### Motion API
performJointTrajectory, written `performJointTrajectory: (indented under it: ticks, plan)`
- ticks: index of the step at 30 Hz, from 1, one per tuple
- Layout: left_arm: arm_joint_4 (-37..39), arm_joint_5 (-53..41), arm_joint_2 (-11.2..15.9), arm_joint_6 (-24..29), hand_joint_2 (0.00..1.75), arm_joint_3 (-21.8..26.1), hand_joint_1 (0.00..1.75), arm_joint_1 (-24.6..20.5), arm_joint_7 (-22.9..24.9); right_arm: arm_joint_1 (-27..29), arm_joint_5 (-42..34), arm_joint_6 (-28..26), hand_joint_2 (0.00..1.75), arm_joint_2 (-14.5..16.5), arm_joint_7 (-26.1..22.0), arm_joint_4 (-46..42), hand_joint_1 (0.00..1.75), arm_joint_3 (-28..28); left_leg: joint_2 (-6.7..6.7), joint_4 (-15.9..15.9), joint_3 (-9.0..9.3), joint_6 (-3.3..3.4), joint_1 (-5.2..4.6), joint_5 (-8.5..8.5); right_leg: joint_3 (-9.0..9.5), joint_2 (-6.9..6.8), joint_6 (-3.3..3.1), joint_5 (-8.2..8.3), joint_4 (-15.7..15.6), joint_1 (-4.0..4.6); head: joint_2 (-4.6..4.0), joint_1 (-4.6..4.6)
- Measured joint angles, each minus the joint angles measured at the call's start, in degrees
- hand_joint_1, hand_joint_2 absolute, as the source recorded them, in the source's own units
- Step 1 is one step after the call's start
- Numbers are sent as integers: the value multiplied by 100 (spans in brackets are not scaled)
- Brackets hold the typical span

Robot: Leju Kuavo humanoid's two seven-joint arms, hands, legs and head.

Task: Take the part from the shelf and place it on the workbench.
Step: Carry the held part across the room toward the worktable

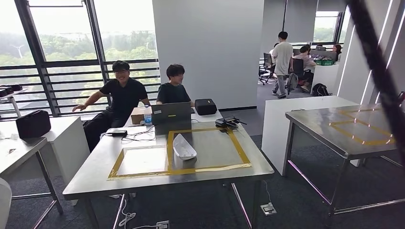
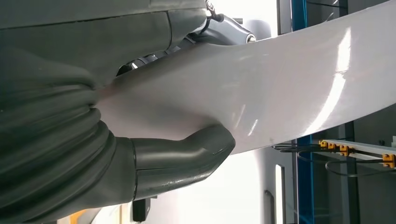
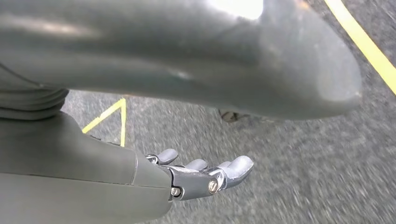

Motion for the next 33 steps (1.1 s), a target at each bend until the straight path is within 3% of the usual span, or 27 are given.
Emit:
performJointTrajectory:
  ticks: [1,2,4,5,6,8,11,12,13,14,16,17,19,22,24,26,28,29,30,32,33]
  plan:
    - [-6,3,7,1,175,0,175,18,-8,-2,7,5,0,12,-19,1,0,0,-3,138,-60,-103,43,-86,115,17,54,101,-246,-30,0,12]
    - [-14,10,15,1,175,-1,175,38,-15,-7,14,9,0,19,-35,-1,0,0,-3,265,-116,-192,64,-185,171,31,29,123,-357,-45,-1,11]
    - [-40,22,43,1,175,-3,175,64,-32,-1,28,15,0,33,-48,-2,0,-1,-9,390,-167,-298,61,-336,130,46,-147,8,-250,-29,-1,8]
    - [-49,26,52,0,175,-4,175,71,-40,3,31,15,0,22,-49,-4,0,-2,-10,393,-147,-319,65,-375,121,25,-257,-40,-193,-25,-2,-7]
    - [-57,27,62,0,175,-4,175,79,-46,9,33,15,0,18,-50,-5,0,-3,14,408,-128,-323,70,-396,132,3,-319,-67,-177,-18,-1,-13]
    - [-69,30,69,0,175,-3,175,110,-51,10,37,16,0,13,-51,-8,0,-4,152,705,-251,-284,55,-542,185,-40,-408,-96,-183,10,-1,-30]
    - [-84,33,70,0,175,-2,175,155,-57,22,50,17,0,12,-45,-9,0,-4,310,1903,-950,-166,-69,-983,274,-119,-494,-156,-213,94,0,-48]
    - [-87,34,69,0,175,-2,175,174,-57,25,55,16,0,12,-40,-9,0,-4,313,2184,-1154,-114,-117,-1018,306,-141,-515,-188,-217,127,0,-51]
    - [-91,36,69,0,175,-2,175,195,-56,28,57,16,0,12,-36,-9,0,-4,313,2262,-1257,-46,-165,-935,350,-153,-530,-226,-220,159,0,-54]
    - [-102,37,68,0,175,-2,175,216,-55,27,60,15,0,12,-32,-9,0,-4,313,2093,-1235,40,-219,-733,410,-161,-538,-269,-229,186,0,-55]
    - [-137,34,67,0,175,-2,175,243,-55,30,61,15,0,16,-29,-7,0,-4,326,1350,-979,235,-355,-233,554,-169,-536,-359,-276,227,0,-56]
    - [-154,30,64,1,175,-3,175,249,-56,32,60,14,0,21,-24,-5,0,-5,344,1012,-835,304,-415,-77,618,-167,-519,-399,-317,245,-1,-57]
    - [-169,9,51,2,175,-5,175,257,-55,37,55,10,0,29,-3,-2,0,-11,366,700,-683,348,-474,-22,721,-170,-466,-433,-403,271,-1,-58]
    - [-181,-18,22,2,175,-7,175,265,-53,29,44,7,0,29,12,-2,0,-32,322,581,-537,369,-446,-90,730,-156,-380,-354,-239,273,1,-48]
    - [-193,-18,5,2,175,-7,175,260,-56,18,40,7,0,29,10,-2,0,-43,299,537,-406,427,-443,-163,423,-109,-359,-414,266,270,1,-35]
    - [-193,-18,-19,2,175,-7,175,262,-55,17,39,7,0,29,12,-2,0,-54,277,533,-300,469,-461,-263,-49,-80,-350,-689,884,286,1,-27]
    - [-191,-18,-44,2,175,-7,175,269,-54,38,38,6,0,27,13,-2,0,-72,239,533,-157,477,-479,-384,-401,-66,-350,-872,1117,307,0,-19]
    - [-190,-18,-54,2,175,-7,175,270,-54,49,37,5,0,26,13,-2,0,-81,219,533,-65,473,-485,-451,-459,-59,-362,-792,983,316,0,-15]
    - [-190,-18,-61,2,175,-7,175,270,-55,58,36,4,0,25,13,-2,0,-86,206,533,36,468,-491,-521,-436,-54,-384,-561,684,328,0,-12]
    - [-181,-19,-78,2,175,-8,175,269,-53,73,35,5,0,20,12,-1,0,-90,185,537,176,446,-499,-664,-320,-33,-451,69,-7,362,-1,-8]
    - [-176,-19,-85,2,175,-9,175,268,-52,76,35,5,0,16,12,-1,0,-91,174,537,218,421,-500,-734,-268,-22,-485,271,-222,382,-1,-9]
